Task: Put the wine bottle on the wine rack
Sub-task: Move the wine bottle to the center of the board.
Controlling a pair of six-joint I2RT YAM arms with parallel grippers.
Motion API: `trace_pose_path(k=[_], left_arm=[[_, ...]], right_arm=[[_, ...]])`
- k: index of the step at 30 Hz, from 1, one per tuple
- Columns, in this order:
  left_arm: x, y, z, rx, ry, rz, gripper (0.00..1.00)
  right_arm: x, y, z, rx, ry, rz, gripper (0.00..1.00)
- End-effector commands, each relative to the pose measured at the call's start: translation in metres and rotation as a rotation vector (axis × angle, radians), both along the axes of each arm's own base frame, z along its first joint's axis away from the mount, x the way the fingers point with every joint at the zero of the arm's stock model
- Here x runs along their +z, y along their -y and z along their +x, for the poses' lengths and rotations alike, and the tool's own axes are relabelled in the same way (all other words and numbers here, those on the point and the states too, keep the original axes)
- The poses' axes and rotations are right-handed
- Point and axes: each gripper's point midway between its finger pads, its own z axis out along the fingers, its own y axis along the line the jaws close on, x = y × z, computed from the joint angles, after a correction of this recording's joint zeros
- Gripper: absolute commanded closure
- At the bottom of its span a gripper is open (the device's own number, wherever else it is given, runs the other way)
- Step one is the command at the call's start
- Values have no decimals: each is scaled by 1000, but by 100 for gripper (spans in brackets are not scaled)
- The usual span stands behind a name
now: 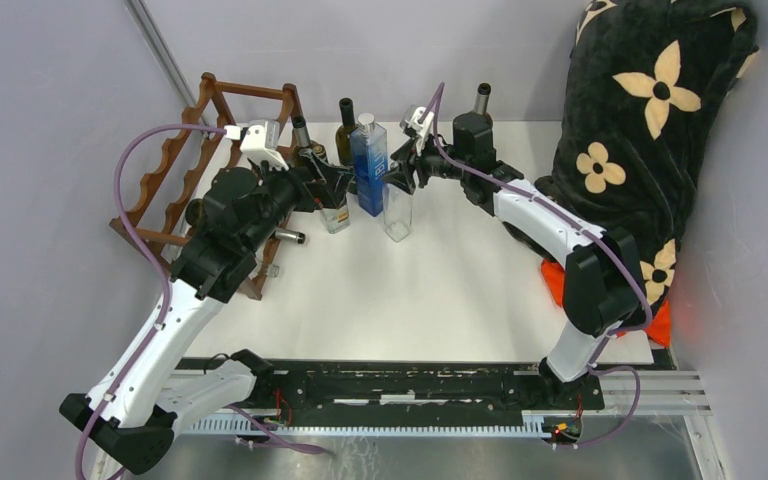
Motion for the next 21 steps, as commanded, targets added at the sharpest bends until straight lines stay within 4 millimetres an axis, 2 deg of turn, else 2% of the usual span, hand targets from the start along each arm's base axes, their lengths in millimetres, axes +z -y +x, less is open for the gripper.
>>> trace_pose_path(k=[1,3,5,10,14,16,21], left_arm=[[17,-2,1,17,37,-61,0],[17,-3,1,19,37,-59,0],[16,-3,1,23,36,-57,0],[19,-2,1,15,41,-57,0],[17,-4,-1,21,41,-54,0],[16,-5,-1,23,39,-54,0],[16,-3,0,17,42,-54,0]], right_arm=[[22,-2,13,-31,50,34,47],[20,0,13,-35,65,18,62],[22,4,13,-45,85,1,71],[41,17,13,-74,157,-23,87],[63,41,19,-101,177,-3,92],[70,59,25,-129,172,8,93],[68,107,39,-214,139,15,94]])
